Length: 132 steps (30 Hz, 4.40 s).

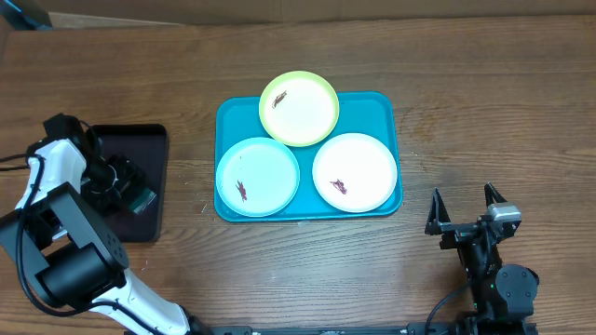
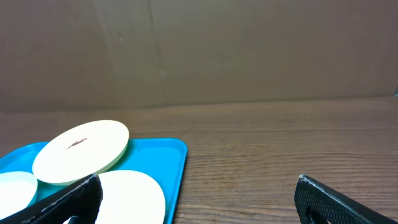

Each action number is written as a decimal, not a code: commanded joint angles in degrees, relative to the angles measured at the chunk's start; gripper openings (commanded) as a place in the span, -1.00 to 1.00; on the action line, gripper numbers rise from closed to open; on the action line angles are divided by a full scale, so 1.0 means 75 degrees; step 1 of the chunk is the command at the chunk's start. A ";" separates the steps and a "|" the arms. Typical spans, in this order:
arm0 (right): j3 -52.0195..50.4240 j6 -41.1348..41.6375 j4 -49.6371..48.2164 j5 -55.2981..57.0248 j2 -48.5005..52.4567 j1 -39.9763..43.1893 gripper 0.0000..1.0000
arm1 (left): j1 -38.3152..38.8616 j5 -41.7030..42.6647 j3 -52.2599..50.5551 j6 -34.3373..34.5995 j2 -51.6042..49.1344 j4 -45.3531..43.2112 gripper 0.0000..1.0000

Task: Clean dirty plates on tray and stack at the side

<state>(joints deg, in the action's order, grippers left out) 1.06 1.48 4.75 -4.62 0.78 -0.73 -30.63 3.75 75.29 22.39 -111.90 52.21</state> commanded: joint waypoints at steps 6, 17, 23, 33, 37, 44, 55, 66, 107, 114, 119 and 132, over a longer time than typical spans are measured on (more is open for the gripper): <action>-0.0079 -0.0006 -0.0026 0.0009 -0.0082 0.0020 1.00 | -0.0006 -0.0323 -0.0219 0.0044 -0.0082 -0.0152 0.26; -0.0079 -0.0006 -0.0026 0.0009 -0.0082 0.0020 1.00 | -0.0006 -0.0935 -0.0286 0.0038 -0.0082 -0.0364 0.71; -0.0079 -0.0006 -0.0026 0.0009 -0.0082 0.0020 1.00 | -0.0006 -0.0918 -0.0289 -0.0015 -0.0082 -0.0411 -0.06; -0.0079 -0.0006 -0.0026 0.0009 -0.0082 0.0020 1.00 | -0.0006 -0.0927 -0.0289 -0.0015 -0.0082 -0.0580 0.22; -0.0079 -0.0006 -0.0026 0.0009 -0.0082 0.0020 1.00 | -0.0006 -0.0930 -0.0289 -0.0015 -0.0082 -0.0694 0.99; -0.0079 -0.0006 -0.0026 0.0009 -0.0082 0.0020 1.00 | -0.0012 -0.0982 -0.0289 -0.0108 -0.0082 -0.1003 0.92; -0.0079 -0.0006 -0.0026 0.0009 -0.0082 0.0020 1.00 | -0.0015 -0.0979 -0.0291 -0.0332 -0.0082 -0.1174 -0.91; -0.0079 -0.0003 -0.0026 0.0009 -0.0082 0.0020 1.00 | -0.0012 -0.0889 -0.0291 -0.0326 -0.0082 -0.0784 1.00; -0.0079 -0.0006 -0.0026 0.0009 -0.0082 0.0020 1.00 | -0.0012 -0.0393 -0.0425 -0.0347 -0.0082 -0.0711 0.99; -0.0079 -0.0006 -0.0026 0.0009 -0.0082 0.0020 1.00 | -0.0012 -0.0507 -0.0425 -0.0358 -0.0082 -0.0976 0.53; -0.0079 -0.0006 -0.0026 0.0009 -0.0082 0.0020 1.00 | -0.0015 -0.0702 -0.0423 -0.0358 -0.0082 -0.1017 -0.92; -0.0079 -0.0006 -0.0026 0.0009 -0.0082 0.0020 1.00 | -0.0015 -0.0670 0.1687 -0.0181 0.0076 0.1078 -0.92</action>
<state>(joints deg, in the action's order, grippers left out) 1.06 1.50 4.78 -4.62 0.78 -0.73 -30.52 -0.73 80.60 20.27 -111.90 58.15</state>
